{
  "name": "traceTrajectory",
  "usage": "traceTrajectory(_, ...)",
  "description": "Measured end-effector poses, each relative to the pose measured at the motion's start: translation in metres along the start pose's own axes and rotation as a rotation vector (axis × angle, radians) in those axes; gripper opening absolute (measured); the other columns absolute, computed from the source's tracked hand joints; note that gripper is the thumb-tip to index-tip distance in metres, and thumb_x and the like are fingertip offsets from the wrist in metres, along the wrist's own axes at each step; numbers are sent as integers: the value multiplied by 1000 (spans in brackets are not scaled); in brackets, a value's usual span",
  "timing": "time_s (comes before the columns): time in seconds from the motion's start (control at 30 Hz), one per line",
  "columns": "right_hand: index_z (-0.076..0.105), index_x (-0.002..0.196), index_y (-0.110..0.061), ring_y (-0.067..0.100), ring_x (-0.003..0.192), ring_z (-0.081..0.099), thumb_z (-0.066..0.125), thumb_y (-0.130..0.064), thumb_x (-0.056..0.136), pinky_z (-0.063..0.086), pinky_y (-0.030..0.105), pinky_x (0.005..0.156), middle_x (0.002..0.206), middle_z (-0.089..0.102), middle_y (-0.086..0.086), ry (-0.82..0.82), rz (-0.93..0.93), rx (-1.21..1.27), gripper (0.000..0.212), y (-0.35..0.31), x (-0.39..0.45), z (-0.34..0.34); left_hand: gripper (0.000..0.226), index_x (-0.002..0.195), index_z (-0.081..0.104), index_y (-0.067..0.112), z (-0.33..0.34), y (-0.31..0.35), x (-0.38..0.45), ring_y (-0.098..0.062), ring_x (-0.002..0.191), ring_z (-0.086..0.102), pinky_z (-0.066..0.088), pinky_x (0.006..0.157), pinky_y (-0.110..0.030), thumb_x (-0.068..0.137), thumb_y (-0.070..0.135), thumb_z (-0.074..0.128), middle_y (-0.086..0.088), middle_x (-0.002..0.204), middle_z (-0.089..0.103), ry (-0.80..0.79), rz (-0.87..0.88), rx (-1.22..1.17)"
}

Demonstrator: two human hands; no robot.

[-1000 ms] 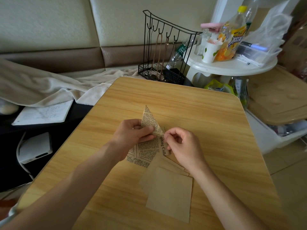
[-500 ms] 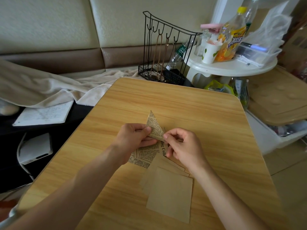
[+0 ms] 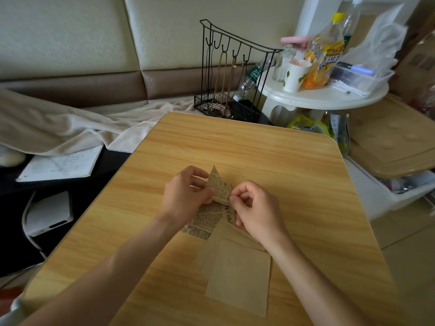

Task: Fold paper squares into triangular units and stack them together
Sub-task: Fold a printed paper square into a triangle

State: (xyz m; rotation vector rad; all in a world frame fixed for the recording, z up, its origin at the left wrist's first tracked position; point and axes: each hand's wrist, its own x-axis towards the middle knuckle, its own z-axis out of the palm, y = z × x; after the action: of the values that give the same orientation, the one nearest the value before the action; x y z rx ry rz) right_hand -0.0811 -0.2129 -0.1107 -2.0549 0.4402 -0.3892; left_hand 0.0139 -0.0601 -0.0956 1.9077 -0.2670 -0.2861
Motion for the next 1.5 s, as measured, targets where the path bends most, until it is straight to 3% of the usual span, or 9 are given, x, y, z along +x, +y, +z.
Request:
traceTrajectory(0.17, 66, 82, -18, 14, 47, 62, 68, -8, 94, 47, 27, 49, 62, 66, -4, 50, -84, -112, 15, -2, 0, 4, 33, 107, 62, 24, 4, -1, -1, 4, 75, 65, 47, 59, -9, 82, 20, 84, 8, 89, 68, 56, 177, 264)
traceTrajectory(0.4, 69, 83, -14, 8, 66, 62, 70, -7, 91, 41, 12, 54, 64, 64, -9, 127, -101, -205, 11, 1, 2, -6, 45, 117, 61, 18, 8, -2, -2, -6, 75, 62, 46, 69, -9, 79, 20, 86, 3, 100, 64, -41, 253, 382)
traceTrajectory(0.67, 62, 91, -6, 22, 69, 56, 63, -6, 94, 44, 34, 62, 77, 63, 5, 184, -228, -419, 4, -2, -5, -4, 46, 125, 63, 19, -1, -5, 2, 2, 81, 47, 37, 79, -11, 83, 14, 82, 0, 112, 54, -64, 279, 553)
traceTrajectory(0.8, 60, 94, -10, 19, 71, 54, 64, -9, 94, 40, 29, 58, 85, 61, 2, 234, -224, -542, 4, -1, -9, -4, 47, 130, 64, 21, -1, -5, 3, -17, 119, 49, 41, 99, -29, 85, 13, 77, 1, 127, 53, -74, 338, 613)
traceTrajectory(0.9, 61, 94, -10, 19, 77, 56, 68, -9, 92, 45, 28, 59, 91, 58, 2, 238, -226, -575, 7, 1, -10, -2, 57, 146, 54, 25, 7, -3, 0, -12, 151, 29, 26, 119, -36, 91, 24, 69, 9, 158, 42, -204, 563, 751)
traceTrajectory(1.07, 65, 94, -10, 25, 88, 57, 71, 2, 85, 49, 34, 74, 92, 59, 3, 226, -337, -581, 16, 5, -7, -5, 58, 162, 25, 26, 16, -12, -4, -3, 156, 6, 0, 128, -33, 107, 41, 37, 10, 169, 19, -375, 694, 935)
traceTrajectory(1.2, 73, 95, -8, 26, 87, 59, 70, 11, 81, 54, 40, 77, 89, 64, 3, 153, -421, -574, 23, 8, -5, -8, 55, 162, 23, 28, 12, -15, -1, -1, 155, 7, 1, 129, -36, 109, 36, 33, 12, 168, 20, -386, 720, 937)
traceTrajectory(1.4, 69, 79, -8, 27, 78, 55, 65, 7, 76, 51, 41, 69, 77, 59, 3, 166, -474, -626, 16, 10, -10, -9, 43, 146, 56, 21, 15, -8, 8, -11, 143, 44, 15, 125, -29, 103, 18, 49, 6, 150, 54, -322, 740, 754)
traceTrajectory(1.5, 68, 76, -9, 26, 77, 53, 63, 6, 77, 50, 40, 67, 74, 58, 3, 190, -474, -620, 16, 9, -9, -9, 42, 144, 54, 18, 22, -9, 9, -16, 146, 40, 16, 127, -34, 103, 24, 49, 2, 149, 53, -291, 748, 797)
